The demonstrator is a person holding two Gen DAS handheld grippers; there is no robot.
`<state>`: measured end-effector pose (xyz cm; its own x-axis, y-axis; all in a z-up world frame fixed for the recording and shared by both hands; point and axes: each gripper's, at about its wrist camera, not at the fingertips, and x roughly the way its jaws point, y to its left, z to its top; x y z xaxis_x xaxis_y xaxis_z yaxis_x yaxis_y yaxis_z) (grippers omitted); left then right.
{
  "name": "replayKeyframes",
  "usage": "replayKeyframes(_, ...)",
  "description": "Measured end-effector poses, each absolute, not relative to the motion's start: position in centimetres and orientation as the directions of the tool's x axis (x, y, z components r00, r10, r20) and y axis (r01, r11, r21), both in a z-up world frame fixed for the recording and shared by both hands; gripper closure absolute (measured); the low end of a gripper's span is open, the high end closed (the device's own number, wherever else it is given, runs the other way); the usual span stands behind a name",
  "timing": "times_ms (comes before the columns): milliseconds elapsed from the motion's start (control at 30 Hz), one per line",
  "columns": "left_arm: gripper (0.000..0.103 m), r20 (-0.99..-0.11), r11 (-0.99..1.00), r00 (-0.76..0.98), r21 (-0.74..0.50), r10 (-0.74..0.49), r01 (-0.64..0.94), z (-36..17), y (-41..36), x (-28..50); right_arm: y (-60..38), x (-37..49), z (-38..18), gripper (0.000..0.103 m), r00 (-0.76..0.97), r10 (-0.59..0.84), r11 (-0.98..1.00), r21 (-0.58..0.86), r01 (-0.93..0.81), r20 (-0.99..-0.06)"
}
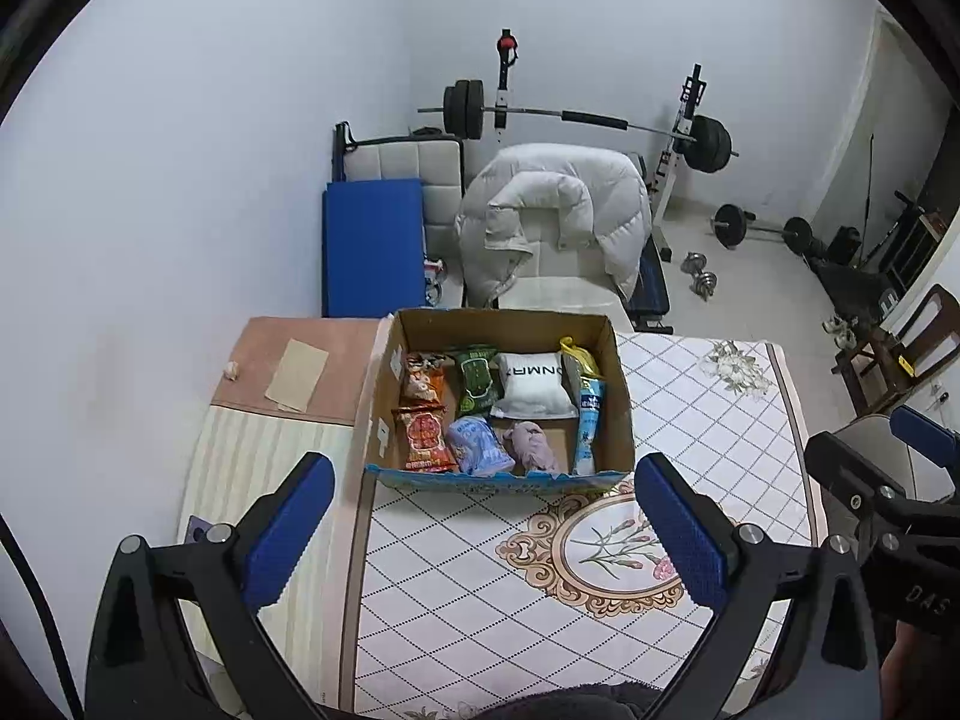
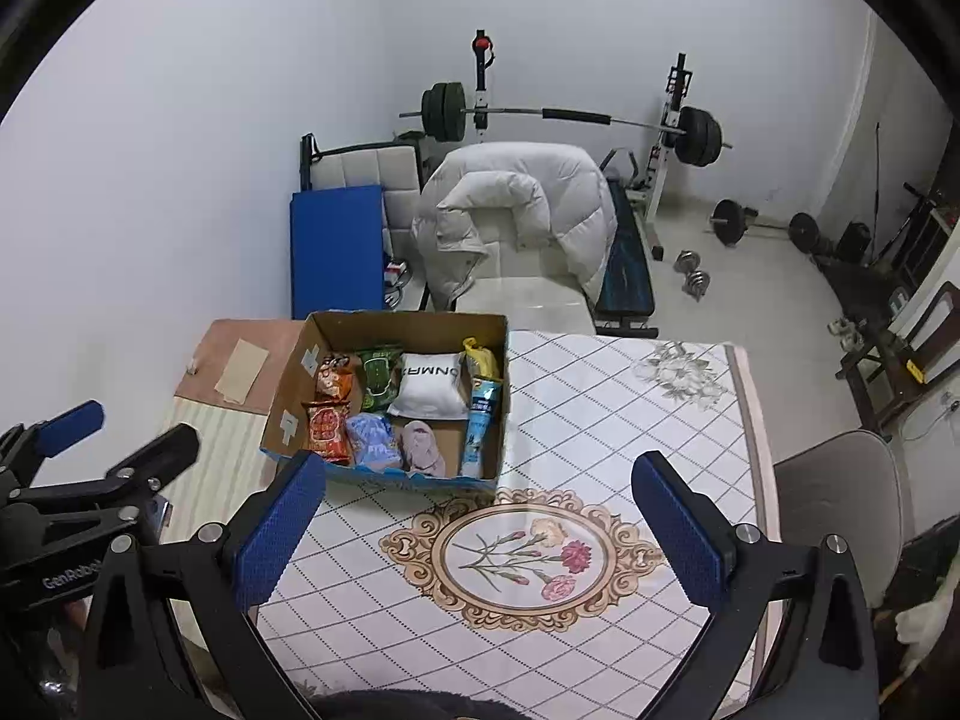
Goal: Organize soft objects
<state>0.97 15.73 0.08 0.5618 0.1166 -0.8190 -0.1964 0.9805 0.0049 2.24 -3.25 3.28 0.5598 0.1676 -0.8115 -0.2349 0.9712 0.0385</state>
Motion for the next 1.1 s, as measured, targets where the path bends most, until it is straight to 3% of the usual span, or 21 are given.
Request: replayKeyframes(1100, 0.000, -0.779, 0.972, 0.605, 0.021, 0.163, -0.234, 1.5, 16.4, -0.3, -3.8, 1.6, 5.5, 0.000, 0.609, 0.114, 0.980, -0.012, -0.199, -0.785)
